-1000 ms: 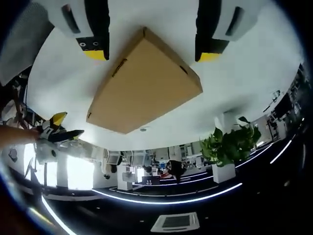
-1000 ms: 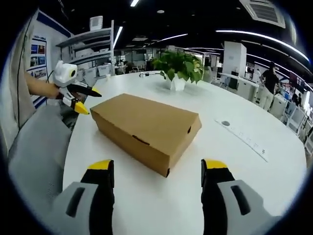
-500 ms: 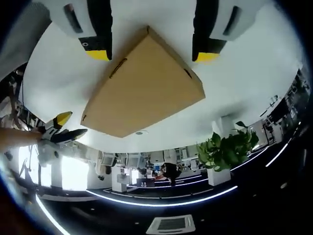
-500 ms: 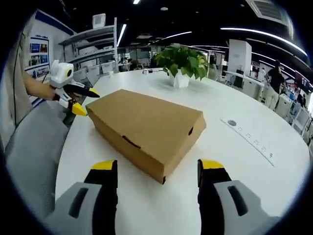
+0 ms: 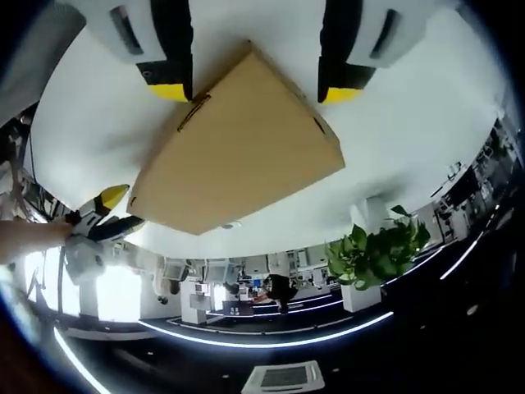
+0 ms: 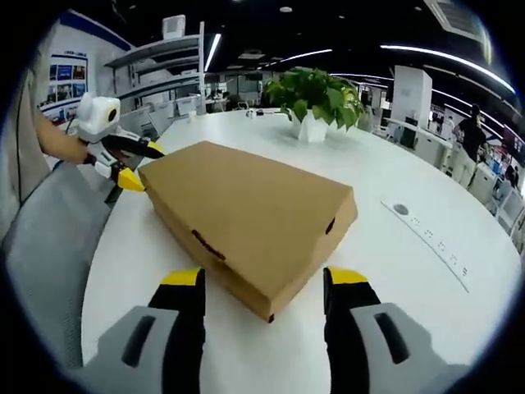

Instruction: Operate the shoe box by opening the lid, removing the specified soft item, and placing it in the target area until the item is outside and the box remains undamaged.

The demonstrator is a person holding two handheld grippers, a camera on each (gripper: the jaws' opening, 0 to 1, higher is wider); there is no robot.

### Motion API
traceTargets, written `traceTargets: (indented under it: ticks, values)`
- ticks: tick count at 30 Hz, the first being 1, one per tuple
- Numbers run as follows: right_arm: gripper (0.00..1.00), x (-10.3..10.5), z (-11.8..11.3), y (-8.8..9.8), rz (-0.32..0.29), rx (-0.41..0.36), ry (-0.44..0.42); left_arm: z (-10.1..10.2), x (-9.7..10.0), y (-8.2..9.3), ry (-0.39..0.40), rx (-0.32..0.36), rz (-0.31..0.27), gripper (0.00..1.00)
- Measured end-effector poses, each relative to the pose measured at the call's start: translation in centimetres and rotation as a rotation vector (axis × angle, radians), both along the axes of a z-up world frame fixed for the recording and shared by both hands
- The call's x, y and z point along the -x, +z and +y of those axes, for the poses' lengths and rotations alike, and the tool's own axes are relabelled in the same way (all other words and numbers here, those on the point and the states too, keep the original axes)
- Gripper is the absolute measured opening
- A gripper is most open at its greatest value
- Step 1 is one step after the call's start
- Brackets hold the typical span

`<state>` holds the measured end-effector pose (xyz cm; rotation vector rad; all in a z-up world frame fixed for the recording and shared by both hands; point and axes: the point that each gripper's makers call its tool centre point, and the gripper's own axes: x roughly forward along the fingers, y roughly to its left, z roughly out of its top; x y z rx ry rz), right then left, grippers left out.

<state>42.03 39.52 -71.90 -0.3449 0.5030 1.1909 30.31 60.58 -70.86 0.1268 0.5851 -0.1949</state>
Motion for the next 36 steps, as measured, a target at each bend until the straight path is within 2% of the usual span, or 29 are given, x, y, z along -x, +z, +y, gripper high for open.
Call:
traceTargets:
  ticks: [6,12,36]
  values:
    - [0.51,0.0,0.2,-0.4,-0.008,0.020,0.027,-0.3,0.1,-0.5,0.006,0.027,0.016,0.56]
    - [0.48,0.3,0.5,-0.4,-0.016,0.021,0.050,-0.4,0.1,-0.5,0.009,0.028,0.011,0.55]
    - [0.45,1.3,0.8,-0.3,0.004,0.005,-0.025,-0.2,0.0,-0.3,-0.034,0.018,0.049,0.54]
